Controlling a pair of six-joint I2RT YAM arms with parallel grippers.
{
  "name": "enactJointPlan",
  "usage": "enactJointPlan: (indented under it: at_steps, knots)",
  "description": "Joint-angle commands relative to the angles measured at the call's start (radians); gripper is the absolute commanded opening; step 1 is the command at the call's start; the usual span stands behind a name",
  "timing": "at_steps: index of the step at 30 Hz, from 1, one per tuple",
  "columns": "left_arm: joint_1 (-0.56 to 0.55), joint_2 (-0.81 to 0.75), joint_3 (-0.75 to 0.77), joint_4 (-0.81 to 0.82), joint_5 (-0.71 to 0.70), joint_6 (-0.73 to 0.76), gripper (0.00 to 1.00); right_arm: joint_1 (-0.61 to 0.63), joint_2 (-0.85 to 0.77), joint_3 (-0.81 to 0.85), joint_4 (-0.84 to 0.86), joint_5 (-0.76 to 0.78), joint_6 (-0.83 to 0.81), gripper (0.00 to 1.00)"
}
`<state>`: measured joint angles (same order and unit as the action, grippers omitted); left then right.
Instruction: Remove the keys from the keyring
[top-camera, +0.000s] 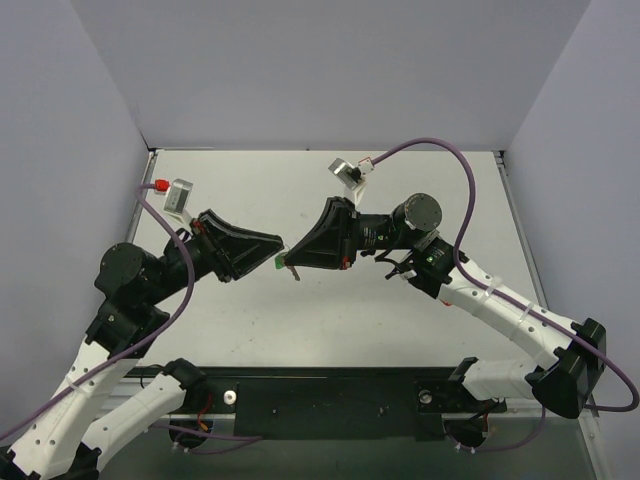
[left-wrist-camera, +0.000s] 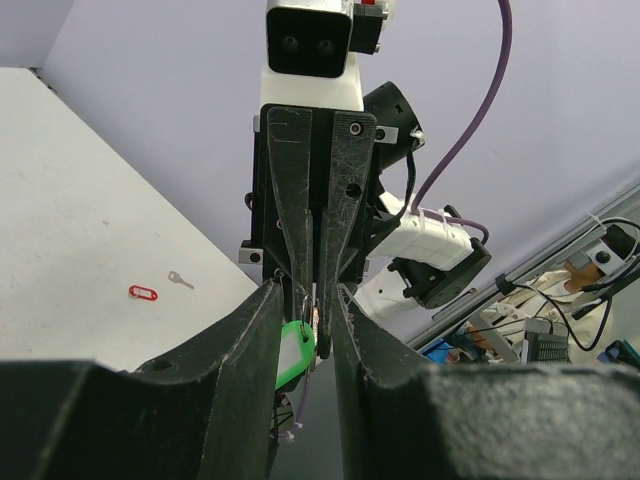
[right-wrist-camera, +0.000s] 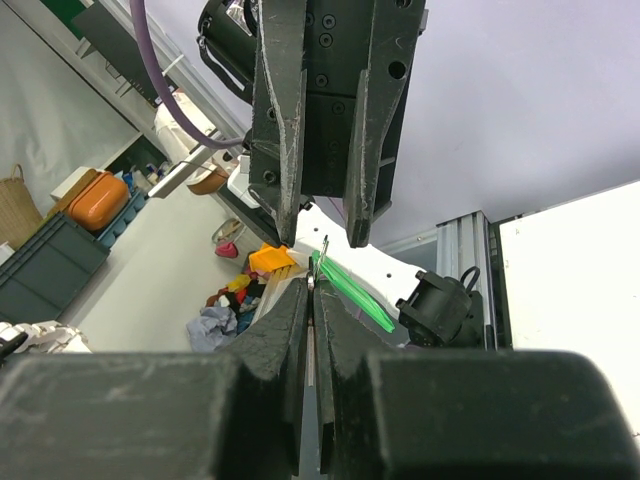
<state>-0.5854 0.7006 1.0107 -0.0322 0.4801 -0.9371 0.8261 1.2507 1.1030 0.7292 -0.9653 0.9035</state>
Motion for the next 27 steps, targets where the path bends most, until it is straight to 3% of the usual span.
enactJointPlan:
  at_steps: [1,6,11,20,27]
  knots:
    - [0.004,-0.007,-0.001,0.063,0.012,-0.009,0.36,-0.001,-0.031,0.000,0.068,0.002,-0.025,0.00]
    - [0.004,-0.012,-0.007,0.058,0.023,-0.011,0.36,-0.001,-0.034,-0.003,0.068,0.003,-0.026,0.00]
    - [0.004,-0.013,-0.018,0.069,0.052,-0.014,0.29,-0.004,-0.037,-0.005,0.065,0.008,-0.031,0.00]
    - [0.004,-0.004,-0.012,0.038,0.094,0.012,0.01,-0.004,-0.036,-0.005,0.058,0.010,-0.035,0.00]
    - [0.004,0.014,0.074,-0.159,0.114,0.142,0.00,-0.002,-0.028,0.000,0.038,0.007,-0.043,0.00]
